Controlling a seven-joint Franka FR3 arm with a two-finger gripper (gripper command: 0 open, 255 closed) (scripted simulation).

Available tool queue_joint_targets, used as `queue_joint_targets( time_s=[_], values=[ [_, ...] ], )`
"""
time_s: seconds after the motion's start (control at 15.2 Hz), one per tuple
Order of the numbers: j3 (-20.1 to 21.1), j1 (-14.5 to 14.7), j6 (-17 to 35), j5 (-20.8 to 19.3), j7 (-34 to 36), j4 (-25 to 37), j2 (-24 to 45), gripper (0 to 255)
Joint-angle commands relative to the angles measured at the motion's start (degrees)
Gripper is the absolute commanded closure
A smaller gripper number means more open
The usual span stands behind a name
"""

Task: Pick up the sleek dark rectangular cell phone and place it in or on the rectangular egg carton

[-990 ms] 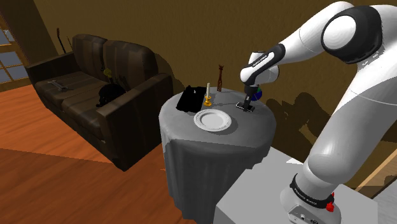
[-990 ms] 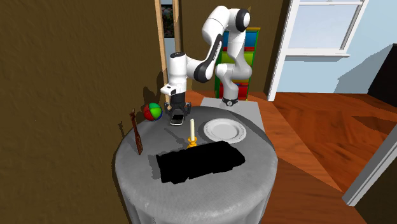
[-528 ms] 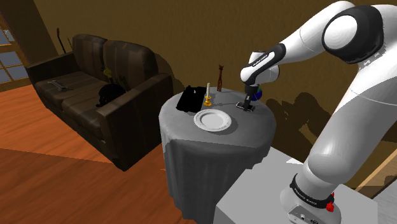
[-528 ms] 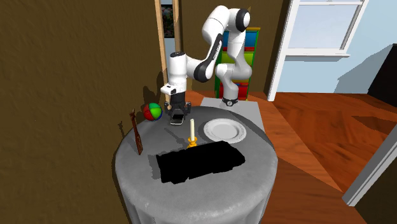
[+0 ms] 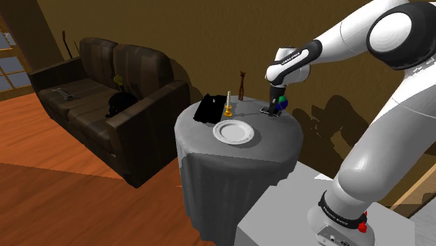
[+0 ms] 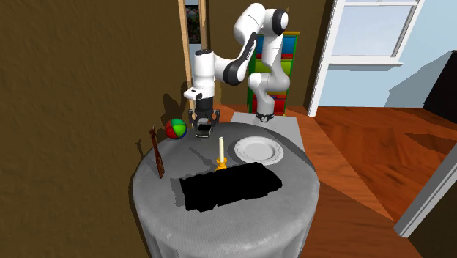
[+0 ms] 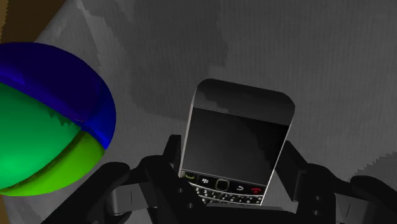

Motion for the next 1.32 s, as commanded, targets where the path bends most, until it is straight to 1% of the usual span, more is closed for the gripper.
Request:
queue_joint_targets(
  time_s=[0.0,0.92,1.25],
  values=[
    [0.1,0.0,-1.7,-0.4,0.3,0.9,-0.9,255],
    [1.0,0.0,-12.3,-2.3,1.7,6.9,-5.8,255],
    [3.8,2.9,-13.1,0.5,5.7,13.1,0.3,255]
  ],
)
